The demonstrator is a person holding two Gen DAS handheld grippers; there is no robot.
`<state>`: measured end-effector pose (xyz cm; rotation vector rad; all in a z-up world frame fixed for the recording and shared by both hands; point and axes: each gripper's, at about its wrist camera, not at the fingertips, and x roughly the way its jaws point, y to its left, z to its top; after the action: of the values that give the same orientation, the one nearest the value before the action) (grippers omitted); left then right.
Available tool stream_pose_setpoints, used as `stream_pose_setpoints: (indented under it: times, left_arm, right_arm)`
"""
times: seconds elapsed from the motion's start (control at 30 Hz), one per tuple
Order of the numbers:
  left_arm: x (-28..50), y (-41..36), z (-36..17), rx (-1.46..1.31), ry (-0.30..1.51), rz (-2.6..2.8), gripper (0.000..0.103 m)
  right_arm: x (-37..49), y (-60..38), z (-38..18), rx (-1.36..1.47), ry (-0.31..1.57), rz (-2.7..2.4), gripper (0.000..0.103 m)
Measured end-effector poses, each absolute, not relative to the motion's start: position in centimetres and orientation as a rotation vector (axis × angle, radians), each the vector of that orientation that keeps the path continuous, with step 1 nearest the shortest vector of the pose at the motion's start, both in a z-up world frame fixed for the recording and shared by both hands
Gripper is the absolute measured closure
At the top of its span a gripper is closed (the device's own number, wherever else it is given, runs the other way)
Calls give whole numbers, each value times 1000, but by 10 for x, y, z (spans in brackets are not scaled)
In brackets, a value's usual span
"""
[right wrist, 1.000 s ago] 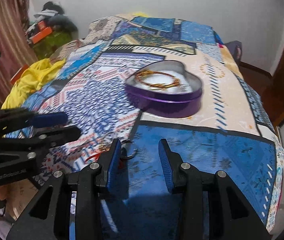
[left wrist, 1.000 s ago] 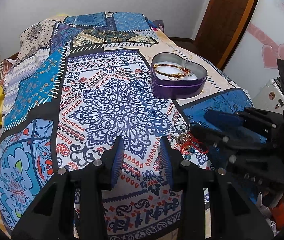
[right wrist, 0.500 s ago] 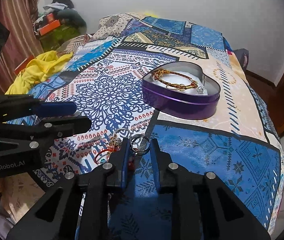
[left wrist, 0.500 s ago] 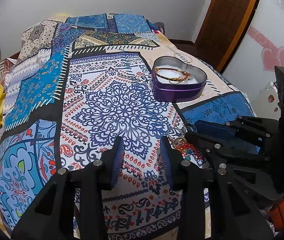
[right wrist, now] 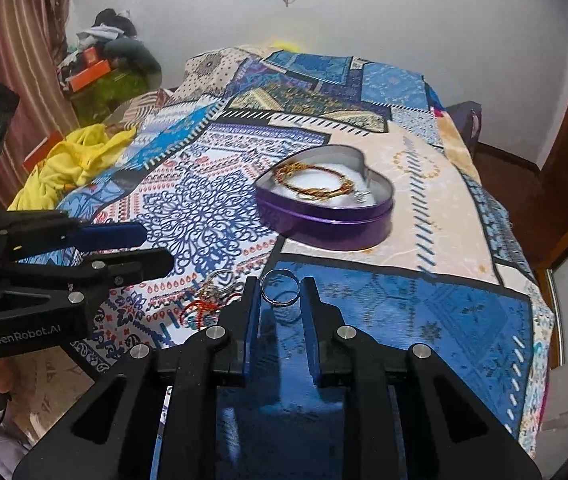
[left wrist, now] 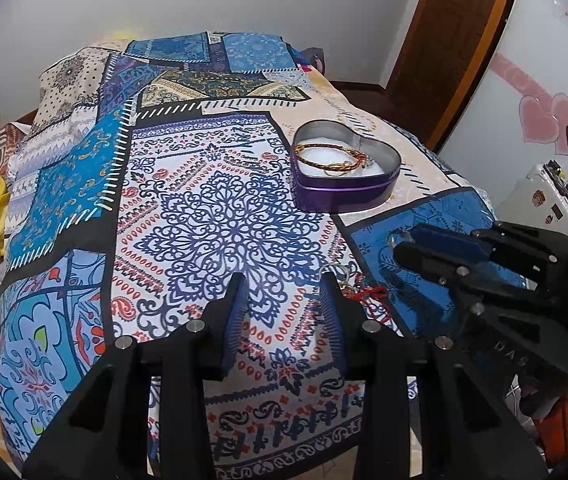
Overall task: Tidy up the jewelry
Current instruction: 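Grasp the silver ring with the right tool while the left tool grasps a gold-and-red charm, then carry the ring and charm over the heart tin and open both tools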
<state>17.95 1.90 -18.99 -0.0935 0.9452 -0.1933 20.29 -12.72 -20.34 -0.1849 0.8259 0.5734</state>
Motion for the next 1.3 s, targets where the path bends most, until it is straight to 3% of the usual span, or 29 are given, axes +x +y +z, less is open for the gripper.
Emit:
stream_pose_setpoints:
  times: [1.23,1.3]
  left_arm:
    - [206,-17,-209,-55,1027,-258,68]
    - [207,-15,-210,-65,1027,-250,73]
  right_arm:
    - [214,-162,-214,-105,846,557,85]
    - [214,-162,-214,-105,846,557,85]
